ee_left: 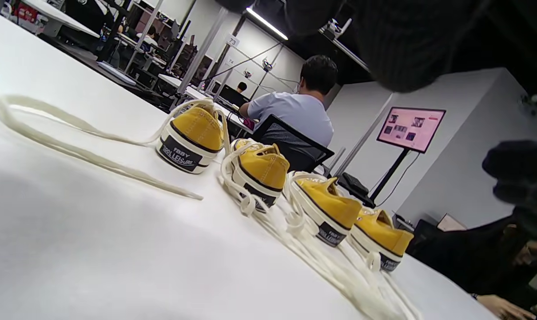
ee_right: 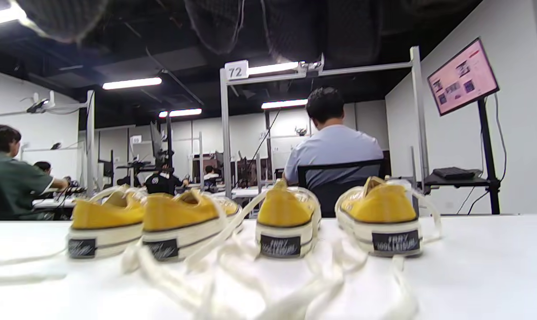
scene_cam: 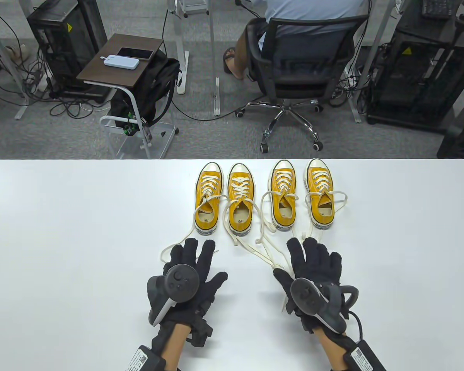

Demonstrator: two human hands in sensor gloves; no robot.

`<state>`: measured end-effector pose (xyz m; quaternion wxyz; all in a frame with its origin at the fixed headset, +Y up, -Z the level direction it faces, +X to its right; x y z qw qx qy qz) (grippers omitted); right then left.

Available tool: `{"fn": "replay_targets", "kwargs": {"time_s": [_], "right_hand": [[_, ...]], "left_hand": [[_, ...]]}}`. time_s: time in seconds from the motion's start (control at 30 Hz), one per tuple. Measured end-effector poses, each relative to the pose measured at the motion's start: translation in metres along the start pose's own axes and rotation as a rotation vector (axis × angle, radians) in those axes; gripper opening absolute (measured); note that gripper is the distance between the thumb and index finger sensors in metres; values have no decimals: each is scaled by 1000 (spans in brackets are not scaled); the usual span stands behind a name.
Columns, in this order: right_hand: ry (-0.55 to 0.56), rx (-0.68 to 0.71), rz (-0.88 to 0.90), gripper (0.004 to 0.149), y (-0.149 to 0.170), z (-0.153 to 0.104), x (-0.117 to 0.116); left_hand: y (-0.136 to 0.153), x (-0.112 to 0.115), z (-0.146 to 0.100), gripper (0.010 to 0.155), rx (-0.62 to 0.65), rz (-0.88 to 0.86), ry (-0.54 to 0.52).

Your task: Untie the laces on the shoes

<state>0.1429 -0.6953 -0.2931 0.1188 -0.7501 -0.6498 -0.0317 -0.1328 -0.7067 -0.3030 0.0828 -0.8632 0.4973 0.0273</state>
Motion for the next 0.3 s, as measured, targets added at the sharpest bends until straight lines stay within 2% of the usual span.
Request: {"fn": "replay_targets", "kwargs": {"time_s": [0.1,0.3], "right_hand": [[-35,20,-19,90,-1,-4,-8],[-125,27,33,90,4,-4,-17]], "left_hand": [[-2,7,-1,87,-14,58,44],[-1,14,-1,91,-35,43,82]]}}
Point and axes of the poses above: the tracker on the back of each hand, its own y axis roughly to the little-finger side, its own z axis roughly from the wrist to the fingertips, x = y × z, the point moved 3 cm from there along z, roughly from the wrist to the fingertips, and after that the axes turned 8 degrees about -y, right-handed, at the moved point
